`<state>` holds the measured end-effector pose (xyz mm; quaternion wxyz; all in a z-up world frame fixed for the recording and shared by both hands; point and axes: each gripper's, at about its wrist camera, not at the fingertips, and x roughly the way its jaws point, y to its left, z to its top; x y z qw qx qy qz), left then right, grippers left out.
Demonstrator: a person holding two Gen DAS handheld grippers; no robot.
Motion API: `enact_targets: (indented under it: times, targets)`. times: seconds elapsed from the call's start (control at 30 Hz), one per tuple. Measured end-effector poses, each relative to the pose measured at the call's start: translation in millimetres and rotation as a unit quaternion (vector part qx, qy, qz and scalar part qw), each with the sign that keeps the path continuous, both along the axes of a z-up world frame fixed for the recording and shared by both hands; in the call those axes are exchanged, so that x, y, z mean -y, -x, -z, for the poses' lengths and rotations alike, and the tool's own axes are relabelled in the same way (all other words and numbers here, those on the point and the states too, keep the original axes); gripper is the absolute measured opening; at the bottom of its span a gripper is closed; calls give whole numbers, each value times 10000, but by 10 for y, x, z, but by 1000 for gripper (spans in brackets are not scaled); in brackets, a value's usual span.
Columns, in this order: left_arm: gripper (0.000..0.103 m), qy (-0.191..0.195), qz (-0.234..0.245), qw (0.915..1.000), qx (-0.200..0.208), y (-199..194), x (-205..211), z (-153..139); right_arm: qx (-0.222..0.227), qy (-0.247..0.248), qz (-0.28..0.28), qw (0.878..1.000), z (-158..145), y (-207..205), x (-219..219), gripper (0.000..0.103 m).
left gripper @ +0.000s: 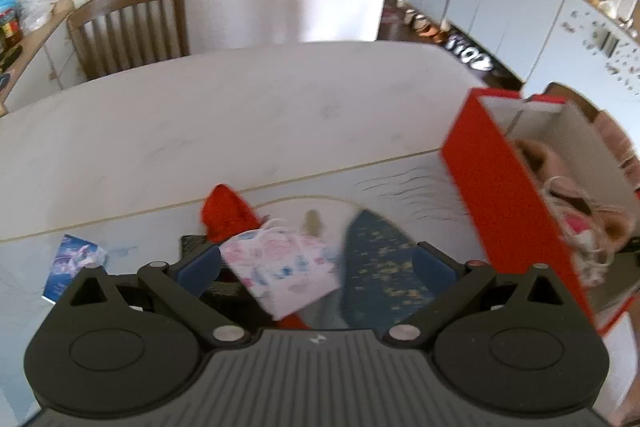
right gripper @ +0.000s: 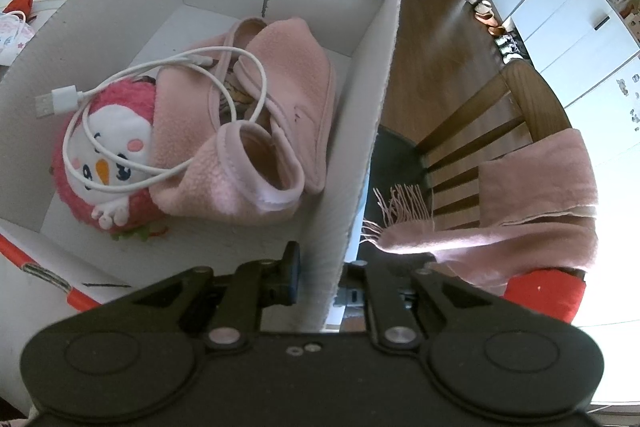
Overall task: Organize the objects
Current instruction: 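Move the left gripper back to the printed face mask on the table, then grasp the white printed face mask with the left gripper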
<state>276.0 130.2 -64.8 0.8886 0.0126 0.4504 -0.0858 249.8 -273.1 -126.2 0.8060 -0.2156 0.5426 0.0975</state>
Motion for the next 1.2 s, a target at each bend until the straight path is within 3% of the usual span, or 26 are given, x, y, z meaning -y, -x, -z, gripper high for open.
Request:
enact_targets:
  times: [0.27, 0.47, 0.6, 0.73, 0.8, 0.9, 1.2]
  targets:
    - [102, -92, -279, 9995, -97, -156, -109, 259, -22, 28, 6, 10000, 17, -19, -23, 13]
    - [99, -256, -180, 9994, -128, -227, -56, 350, -22, 20, 10, 10000, 25, -21, -25, 13]
    - [72, -503, -85, 9986, -154, -238, 8, 422, -34, 25, 12, 10000, 45, -24, -25, 13]
    - [52, -765, -24, 9970, -123, -227, 49, 446, -47, 7, 15, 10000, 57, -29, -11, 13]
    - [28, -900, 50, 9959, -105, -210, 71, 458, -48, 8, 14, 10000, 60, -29, -10, 13]
    - [10, -1052, 129, 9944, -50, -184, 97, 467, -49, 6, 12, 10000, 62, -29, -8, 12]
    - [4, -911, 484, 9946, 94, -97, 218, 309, -57, 6, 9, 10000, 66, -28, -12, 12]
